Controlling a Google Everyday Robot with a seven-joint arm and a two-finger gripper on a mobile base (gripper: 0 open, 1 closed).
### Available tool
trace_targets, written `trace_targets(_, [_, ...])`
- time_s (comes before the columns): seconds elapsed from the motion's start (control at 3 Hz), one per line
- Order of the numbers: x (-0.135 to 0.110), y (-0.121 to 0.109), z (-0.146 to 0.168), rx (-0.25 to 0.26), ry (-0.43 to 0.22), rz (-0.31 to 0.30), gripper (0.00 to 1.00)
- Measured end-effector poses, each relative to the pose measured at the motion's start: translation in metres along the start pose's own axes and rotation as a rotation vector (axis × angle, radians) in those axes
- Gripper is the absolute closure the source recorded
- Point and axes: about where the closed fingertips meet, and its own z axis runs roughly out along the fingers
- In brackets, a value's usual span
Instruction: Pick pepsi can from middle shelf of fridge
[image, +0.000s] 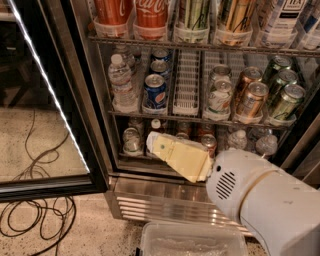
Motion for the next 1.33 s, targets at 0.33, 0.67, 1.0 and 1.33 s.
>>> trace_targets(0.33, [-0.001, -0.003, 0.001, 0.020, 0.002, -0.029, 0.00])
trace_targets(0.67, [-0.001, -0.003, 0.001, 0.019, 0.002, -0.029, 0.00])
trace_targets(1.0, [-0.007, -0.020, 0.028, 0.075, -0.028, -0.028, 0.00])
trace_targets(1.33, [-0.006, -0.019, 0.029, 0.075, -0.028, -0.030, 0.00])
